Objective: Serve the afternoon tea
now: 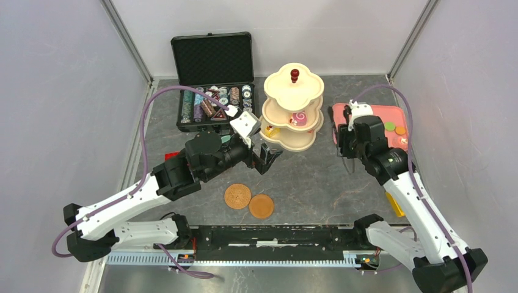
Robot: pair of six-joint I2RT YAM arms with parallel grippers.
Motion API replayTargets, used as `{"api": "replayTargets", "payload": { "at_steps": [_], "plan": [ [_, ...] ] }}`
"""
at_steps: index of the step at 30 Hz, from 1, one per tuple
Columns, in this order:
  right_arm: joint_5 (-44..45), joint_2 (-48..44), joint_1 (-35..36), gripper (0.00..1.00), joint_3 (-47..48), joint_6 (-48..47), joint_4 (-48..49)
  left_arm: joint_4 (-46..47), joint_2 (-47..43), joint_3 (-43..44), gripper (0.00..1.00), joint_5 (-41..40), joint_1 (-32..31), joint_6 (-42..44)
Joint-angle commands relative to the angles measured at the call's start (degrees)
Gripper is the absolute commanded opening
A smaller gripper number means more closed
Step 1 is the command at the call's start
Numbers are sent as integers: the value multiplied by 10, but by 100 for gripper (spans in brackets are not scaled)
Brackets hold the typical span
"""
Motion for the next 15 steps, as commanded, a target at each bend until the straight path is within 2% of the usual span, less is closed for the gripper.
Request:
{"api": "replayTargets", "payload": {
  "at_steps": [1,9,13,15],
  "plan": [
    [97,-1,-34,50,4,-20,-38,30,-11,-2,100,4,1,17],
    [49,79,-158,48,35,-64,-33,38,-8,-9,100,5,-2,18],
    [72,131,-202,48,51,-83,-65,40,-4,-12,100,-1,-4,20],
    [60,142,-269,48,43,-98,-52,42,-3,-13,100,-1,-5,20]
  ]
}}
